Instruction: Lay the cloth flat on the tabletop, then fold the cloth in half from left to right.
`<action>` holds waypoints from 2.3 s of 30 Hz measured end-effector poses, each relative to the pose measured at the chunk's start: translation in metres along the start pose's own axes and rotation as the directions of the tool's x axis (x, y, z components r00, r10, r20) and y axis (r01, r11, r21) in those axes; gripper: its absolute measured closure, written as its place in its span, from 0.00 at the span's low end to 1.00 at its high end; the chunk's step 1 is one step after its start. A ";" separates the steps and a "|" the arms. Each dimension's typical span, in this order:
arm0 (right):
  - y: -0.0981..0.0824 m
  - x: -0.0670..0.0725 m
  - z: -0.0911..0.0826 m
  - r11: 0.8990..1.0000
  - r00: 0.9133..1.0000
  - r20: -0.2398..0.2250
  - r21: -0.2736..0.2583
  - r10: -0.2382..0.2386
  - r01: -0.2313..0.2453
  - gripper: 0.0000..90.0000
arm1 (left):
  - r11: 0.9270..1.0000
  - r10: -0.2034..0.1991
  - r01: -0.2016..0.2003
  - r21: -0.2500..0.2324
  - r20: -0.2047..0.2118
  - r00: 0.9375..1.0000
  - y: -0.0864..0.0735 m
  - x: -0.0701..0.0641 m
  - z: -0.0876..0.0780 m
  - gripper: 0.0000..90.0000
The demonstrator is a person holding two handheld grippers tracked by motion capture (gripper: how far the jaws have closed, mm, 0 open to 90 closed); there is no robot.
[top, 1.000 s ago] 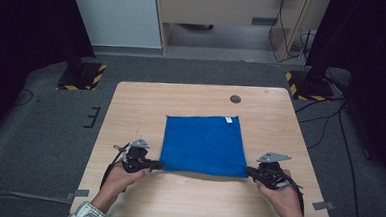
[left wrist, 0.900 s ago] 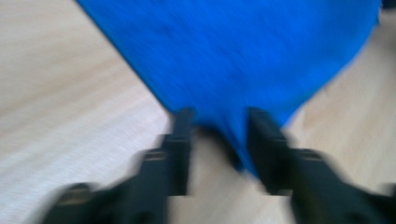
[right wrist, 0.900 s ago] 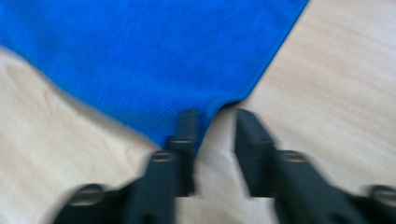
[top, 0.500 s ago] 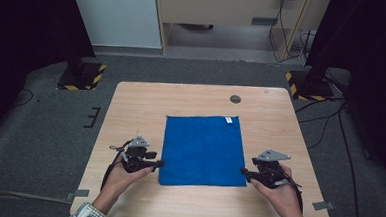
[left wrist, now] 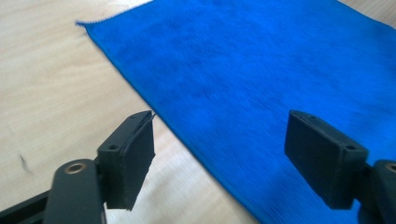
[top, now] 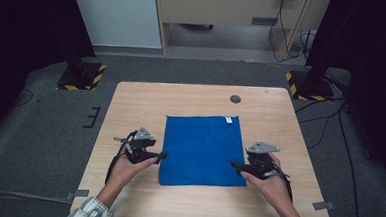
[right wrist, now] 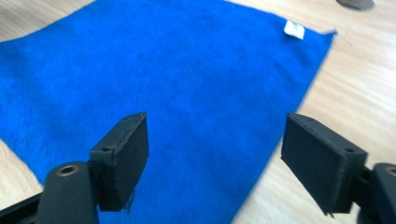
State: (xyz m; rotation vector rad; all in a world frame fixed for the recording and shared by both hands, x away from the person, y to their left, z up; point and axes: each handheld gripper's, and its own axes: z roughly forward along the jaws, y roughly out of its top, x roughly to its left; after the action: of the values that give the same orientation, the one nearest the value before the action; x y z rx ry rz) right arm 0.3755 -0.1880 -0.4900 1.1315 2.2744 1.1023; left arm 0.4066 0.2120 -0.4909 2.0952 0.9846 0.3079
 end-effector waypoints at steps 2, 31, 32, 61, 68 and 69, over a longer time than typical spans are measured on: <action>0.005 0.003 0.006 1.000 1.000 -0.015 0.000 -0.004 0.004 0.22 | 1.000 0.019 -0.019 0.002 -0.008 1.000 0.004 0.004 0.004 0.24; 0.047 0.071 0.069 0.990 0.975 -0.173 0.006 -0.141 0.144 0.16 | 0.999 0.035 -0.036 -0.040 -0.023 0.999 0.048 0.045 0.025 0.09; 0.047 0.073 0.070 0.989 0.974 -0.178 0.010 -0.144 0.148 0.16 | 0.999 0.033 -0.034 -0.037 -0.025 0.999 0.050 0.045 0.026 0.09; 0.058 0.161 0.093 0.959 0.891 -0.374 0.016 -0.258 0.285 0.68 | 0.996 0.089 -0.089 -0.006 -0.046 0.995 0.078 0.049 0.024 0.12; 0.059 0.170 0.096 0.961 0.894 -0.365 -0.006 -0.261 0.278 0.78 | 0.992 0.123 -0.123 0.005 -0.046 0.991 0.088 0.045 0.021 0.12; 0.059 0.170 0.096 0.961 0.896 -0.362 -0.003 -0.257 0.275 0.79 | 0.993 0.122 -0.122 0.004 -0.039 0.992 0.088 0.046 0.021 0.12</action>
State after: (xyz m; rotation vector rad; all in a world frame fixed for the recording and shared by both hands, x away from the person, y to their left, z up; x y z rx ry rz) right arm 0.3602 0.0147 -0.5015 0.6398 2.6489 1.2263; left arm 0.4957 0.1999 -0.4446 2.1626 0.8813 0.4118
